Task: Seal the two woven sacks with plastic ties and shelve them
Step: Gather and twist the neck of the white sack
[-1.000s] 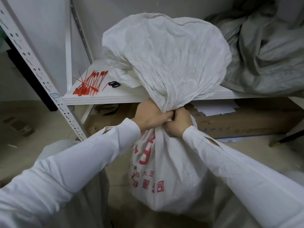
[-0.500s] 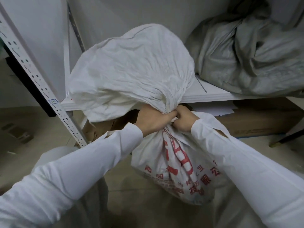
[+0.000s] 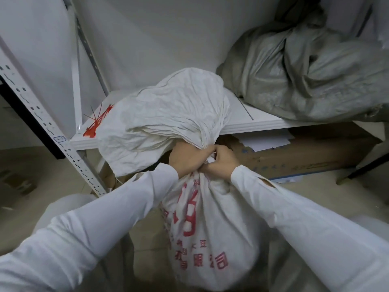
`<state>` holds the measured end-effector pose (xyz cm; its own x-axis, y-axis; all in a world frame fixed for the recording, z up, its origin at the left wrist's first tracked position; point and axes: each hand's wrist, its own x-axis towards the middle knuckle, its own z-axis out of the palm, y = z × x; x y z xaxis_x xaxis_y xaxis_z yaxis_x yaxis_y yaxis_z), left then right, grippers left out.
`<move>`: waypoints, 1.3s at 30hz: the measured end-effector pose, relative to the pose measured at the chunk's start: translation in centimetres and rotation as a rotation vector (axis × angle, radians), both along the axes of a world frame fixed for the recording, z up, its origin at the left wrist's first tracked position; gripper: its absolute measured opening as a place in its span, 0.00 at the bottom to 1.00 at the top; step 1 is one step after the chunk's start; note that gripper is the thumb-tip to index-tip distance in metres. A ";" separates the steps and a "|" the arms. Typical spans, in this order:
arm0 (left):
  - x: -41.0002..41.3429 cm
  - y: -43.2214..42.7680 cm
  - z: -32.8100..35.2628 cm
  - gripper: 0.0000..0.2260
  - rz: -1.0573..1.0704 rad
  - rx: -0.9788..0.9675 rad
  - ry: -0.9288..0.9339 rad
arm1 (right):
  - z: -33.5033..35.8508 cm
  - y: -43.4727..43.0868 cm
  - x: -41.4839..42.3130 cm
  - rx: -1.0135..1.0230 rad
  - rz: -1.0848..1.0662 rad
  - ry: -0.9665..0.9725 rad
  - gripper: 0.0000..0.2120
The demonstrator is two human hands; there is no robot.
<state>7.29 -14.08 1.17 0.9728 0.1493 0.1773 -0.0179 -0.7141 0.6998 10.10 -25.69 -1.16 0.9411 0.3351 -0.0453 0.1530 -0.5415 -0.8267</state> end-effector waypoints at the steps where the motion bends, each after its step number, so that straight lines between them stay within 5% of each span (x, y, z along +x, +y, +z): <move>1: -0.2 0.0 -0.1 0.08 -0.018 0.035 -0.012 | -0.2 0.1 0.0 0.015 -0.024 -0.027 0.18; 5: -1.2 -0.2 -0.1 0.13 -0.072 0.147 -0.084 | -0.3 0.2 -0.4 0.034 -0.054 -0.150 0.12; 11: -2.8 0.0 2.1 0.18 -0.111 0.200 -0.070 | 1.7 -0.5 0.1 0.131 0.114 -0.190 0.16; 14: -3.1 0.3 2.4 0.27 -0.095 0.094 -0.011 | 2.8 -1.1 0.2 0.161 0.149 -0.160 0.12; 22: -2.5 -0.1 1.5 0.29 -0.112 -0.072 0.132 | 1.5 -1.3 2.2 0.066 0.222 -0.136 0.10; 26: -2.3 -0.7 0.6 0.26 -0.156 -0.224 0.294 | -0.1 -1.3 2.8 -0.123 0.163 -0.097 0.12; 30: -2.8 -1.3 -0.1 0.26 -0.106 -0.202 0.221 | 0.2 -1.0 3.2 -0.174 0.128 -0.069 0.09; 34: -5.2 -0.7 -0.3 0.10 -0.067 -0.084 0.122 | 0.1 -0.8 3.2 -0.165 0.061 -0.082 0.09; 36: -6.1 -0.3 0.1 0.16 -0.015 -0.250 0.024 | 0.0 -0.4 3.0 -0.175 0.040 -0.108 0.07; 39: -5.9 -0.3 1.5 0.08 0.088 -0.622 -0.032 | -0.2 0.3 2.7 -0.197 0.021 -0.160 0.05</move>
<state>1.34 -14.38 2.71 0.9479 0.3127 0.0606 -0.0056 -0.1736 0.9848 12.77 -25.38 -1.32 0.9346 0.3537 0.0375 0.2862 -0.6853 -0.6696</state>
